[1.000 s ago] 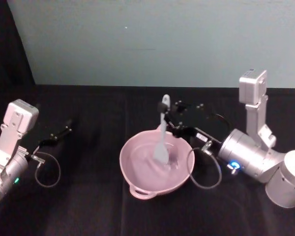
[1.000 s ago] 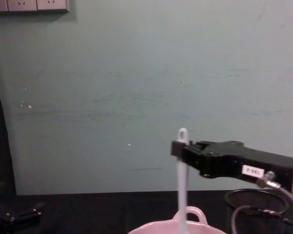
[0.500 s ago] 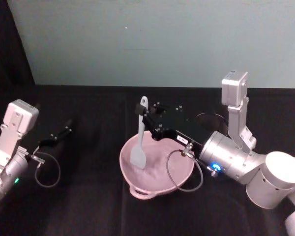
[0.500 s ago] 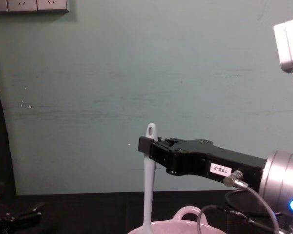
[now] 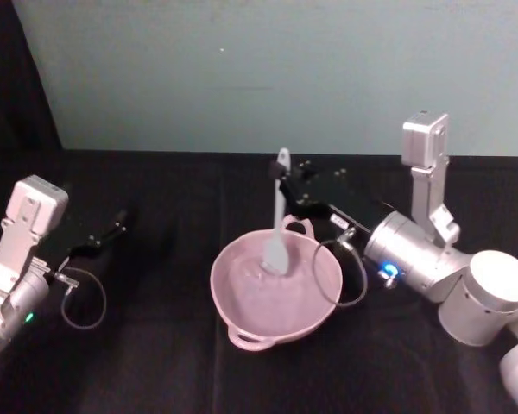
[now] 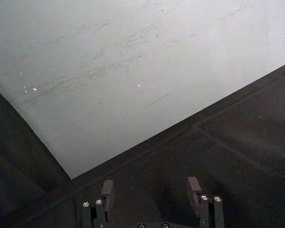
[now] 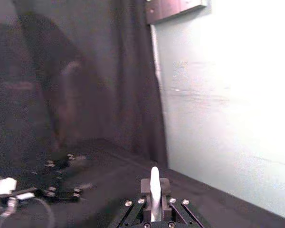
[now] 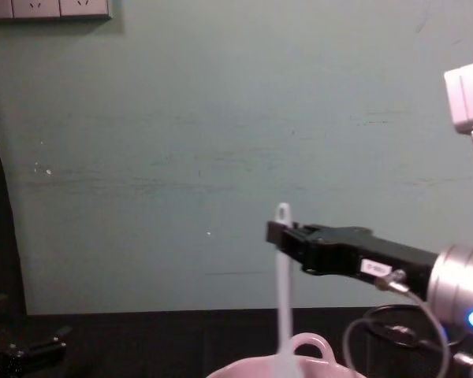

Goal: Use the one hand to pick up the spoon and stir the clear water in the bowl.

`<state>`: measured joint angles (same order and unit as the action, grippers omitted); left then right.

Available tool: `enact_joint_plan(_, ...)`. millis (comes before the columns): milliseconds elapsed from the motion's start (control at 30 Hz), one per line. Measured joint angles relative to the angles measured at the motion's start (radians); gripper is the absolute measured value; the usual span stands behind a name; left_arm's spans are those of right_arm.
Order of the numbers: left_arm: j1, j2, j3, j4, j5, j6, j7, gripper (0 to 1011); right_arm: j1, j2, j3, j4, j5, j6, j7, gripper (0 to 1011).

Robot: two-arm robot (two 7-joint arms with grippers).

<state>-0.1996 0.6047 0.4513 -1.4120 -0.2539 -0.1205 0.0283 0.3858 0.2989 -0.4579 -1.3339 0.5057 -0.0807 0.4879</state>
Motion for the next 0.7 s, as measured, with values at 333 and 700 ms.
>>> enact_joint_plan(333,0.0,0.0,0.0,0.0,0.0,0.0,0.0,1005,-0.046,0.057,0.054,-0.078,-0.076,-0.008,-0.062,124)
enact_joint_plan(700,0.0,0.0,0.0,0.0,0.0,0.0,0.0,1005,-0.1,0.07,0.062,-0.15,-0.088,0.005,-0.04,124)
